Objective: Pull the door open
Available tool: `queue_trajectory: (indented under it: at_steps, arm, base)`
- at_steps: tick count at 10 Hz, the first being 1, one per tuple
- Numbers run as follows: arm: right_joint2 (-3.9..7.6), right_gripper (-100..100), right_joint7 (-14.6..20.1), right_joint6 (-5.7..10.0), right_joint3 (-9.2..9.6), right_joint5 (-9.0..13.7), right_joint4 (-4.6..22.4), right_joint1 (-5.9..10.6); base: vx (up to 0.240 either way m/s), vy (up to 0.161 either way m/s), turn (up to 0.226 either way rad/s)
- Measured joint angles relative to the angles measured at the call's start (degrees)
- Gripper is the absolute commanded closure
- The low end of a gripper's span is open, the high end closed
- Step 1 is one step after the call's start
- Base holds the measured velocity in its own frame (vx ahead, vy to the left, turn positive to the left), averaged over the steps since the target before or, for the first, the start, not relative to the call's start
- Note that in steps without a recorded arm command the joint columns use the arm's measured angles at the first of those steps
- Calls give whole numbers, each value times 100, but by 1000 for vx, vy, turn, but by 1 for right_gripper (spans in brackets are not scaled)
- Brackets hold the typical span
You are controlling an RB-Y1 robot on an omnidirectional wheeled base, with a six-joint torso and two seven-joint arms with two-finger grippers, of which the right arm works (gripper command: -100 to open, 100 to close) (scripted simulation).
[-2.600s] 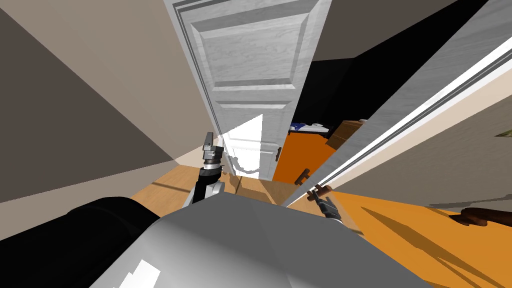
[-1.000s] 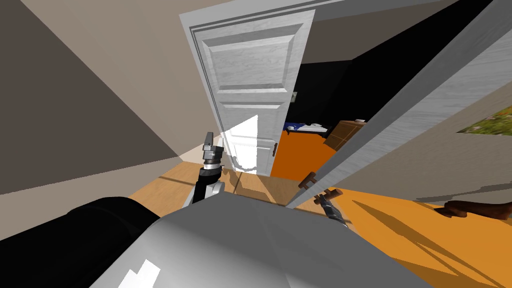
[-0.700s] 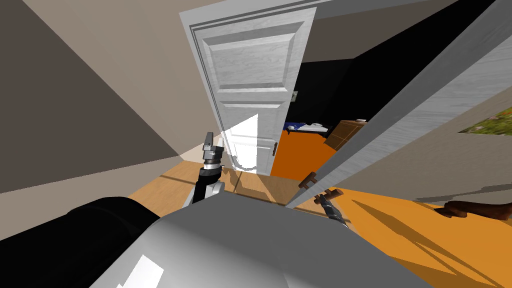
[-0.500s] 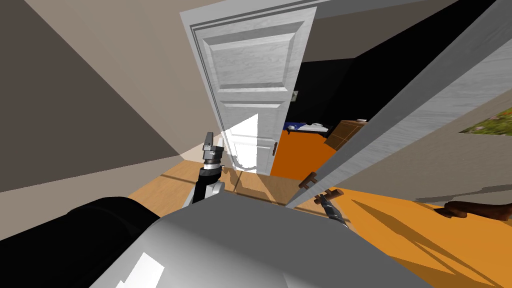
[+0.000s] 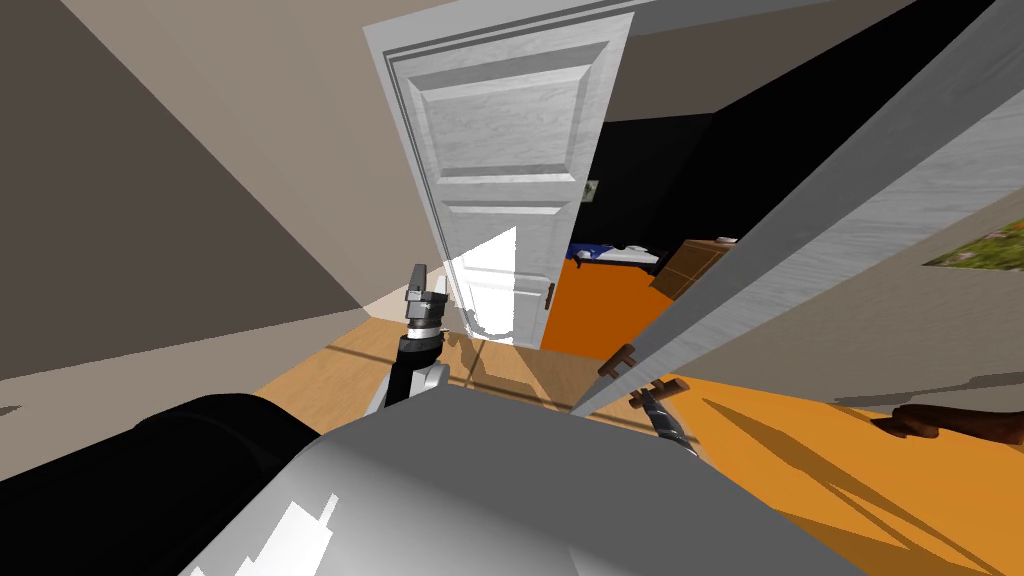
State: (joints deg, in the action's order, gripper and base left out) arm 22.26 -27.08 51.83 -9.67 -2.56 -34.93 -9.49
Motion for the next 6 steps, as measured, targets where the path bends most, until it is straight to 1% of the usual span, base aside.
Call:
queue_trajectory:
  at_steps: [2, 6]
  arm:
    - [11, 100, 162, -2, 16, 54, 47, 21]
    - [9, 100, 374, -42, 50, 114, 9, 3]
  base:
    - [-22, -13, 12]
    - [-13, -9, 12]
